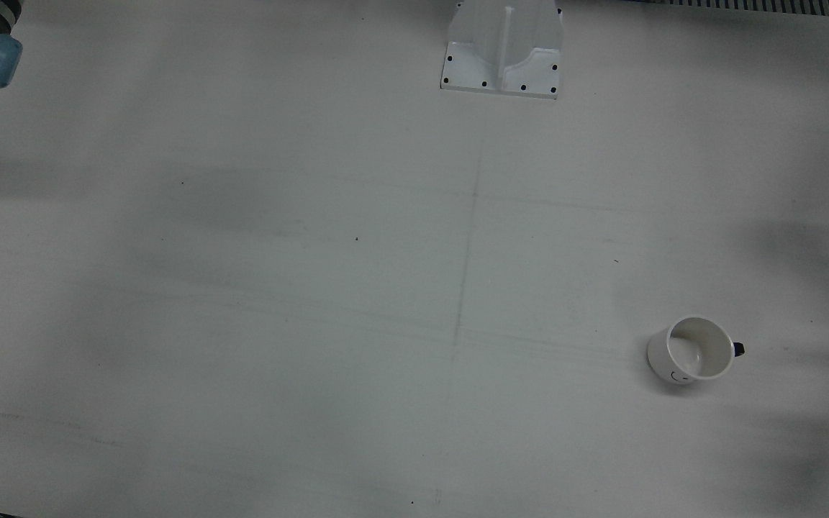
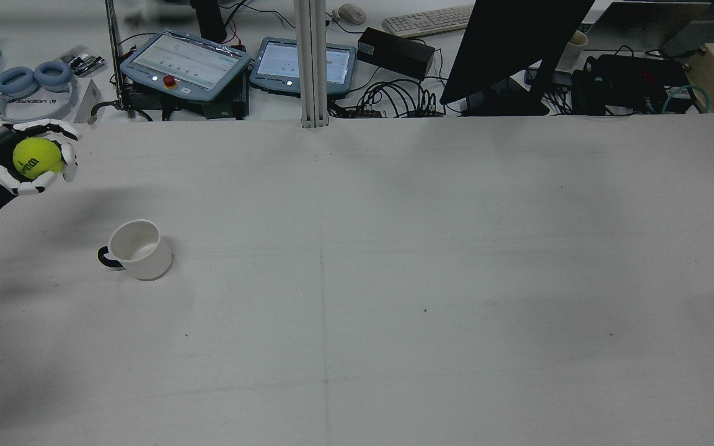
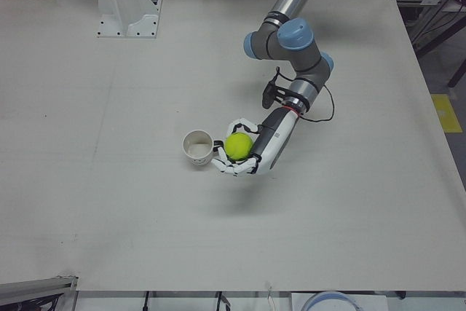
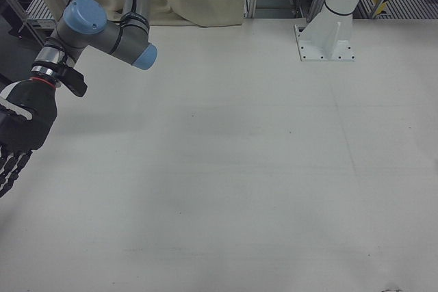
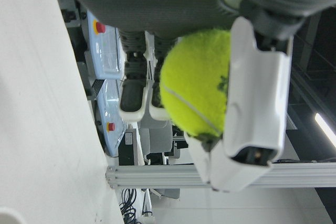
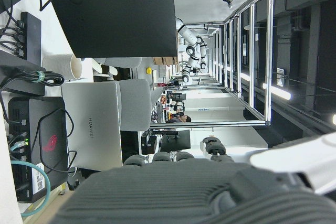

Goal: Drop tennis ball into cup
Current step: 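Carry the tennis ball in the left hand over the white mug, then open the left hand fingers to release the ball into the mug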

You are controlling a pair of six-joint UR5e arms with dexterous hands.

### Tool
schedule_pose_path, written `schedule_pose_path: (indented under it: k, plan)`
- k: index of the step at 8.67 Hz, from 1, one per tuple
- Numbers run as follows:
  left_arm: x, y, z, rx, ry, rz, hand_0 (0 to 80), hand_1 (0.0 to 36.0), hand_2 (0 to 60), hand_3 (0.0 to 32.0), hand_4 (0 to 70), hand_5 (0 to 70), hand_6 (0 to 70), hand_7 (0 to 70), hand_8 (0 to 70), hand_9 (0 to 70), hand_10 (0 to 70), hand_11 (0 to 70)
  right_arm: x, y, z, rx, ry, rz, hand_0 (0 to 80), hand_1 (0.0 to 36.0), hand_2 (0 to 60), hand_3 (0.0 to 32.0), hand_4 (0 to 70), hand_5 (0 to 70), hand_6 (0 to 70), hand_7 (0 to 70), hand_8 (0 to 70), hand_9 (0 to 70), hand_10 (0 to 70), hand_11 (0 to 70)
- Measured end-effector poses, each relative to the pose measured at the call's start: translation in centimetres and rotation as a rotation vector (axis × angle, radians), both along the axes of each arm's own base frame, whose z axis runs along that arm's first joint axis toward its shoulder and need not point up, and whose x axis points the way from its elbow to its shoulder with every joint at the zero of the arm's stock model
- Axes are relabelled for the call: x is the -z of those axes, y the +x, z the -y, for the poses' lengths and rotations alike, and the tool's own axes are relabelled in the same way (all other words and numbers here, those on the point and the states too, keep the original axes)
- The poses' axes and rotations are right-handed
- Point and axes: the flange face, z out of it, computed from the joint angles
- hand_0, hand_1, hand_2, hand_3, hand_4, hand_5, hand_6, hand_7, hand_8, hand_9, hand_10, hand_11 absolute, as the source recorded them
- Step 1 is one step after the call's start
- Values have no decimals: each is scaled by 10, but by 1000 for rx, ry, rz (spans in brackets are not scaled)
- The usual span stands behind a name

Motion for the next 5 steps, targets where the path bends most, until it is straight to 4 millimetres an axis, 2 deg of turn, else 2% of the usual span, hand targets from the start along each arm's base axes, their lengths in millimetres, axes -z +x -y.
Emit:
schedule_pose_path:
  k: [1, 3, 4, 5]
  plan:
    - [7, 31, -7, -36, 7, -9, 800, 360, 600, 0, 344, 336, 700, 700, 484, 615, 374, 559, 0, 0, 0, 0, 0, 0, 0, 0, 0, 0, 0, 0, 0, 0, 0, 0, 0, 0]
    - [24, 57, -10, -62, 20, -23, 800, 360, 600, 0, 354, 340, 700, 700, 482, 612, 370, 554, 0, 0, 0, 0, 1, 0, 0, 0, 0, 0, 0, 0, 0, 0, 0, 0, 0, 0]
    - [28, 68, -13, -76, 22, -24, 800, 360, 600, 0, 340, 308, 700, 700, 444, 560, 359, 537, 0, 0, 0, 0, 1, 0, 0, 0, 0, 0, 0, 0, 0, 0, 0, 0, 0, 0]
    - [29, 80, -18, -91, 21, -26, 661, 359, 600, 0, 278, 224, 646, 513, 294, 318, 307, 465, 0, 0, 0, 0, 1, 0, 0, 0, 0, 0, 0, 0, 0, 0, 0, 0, 0, 0]
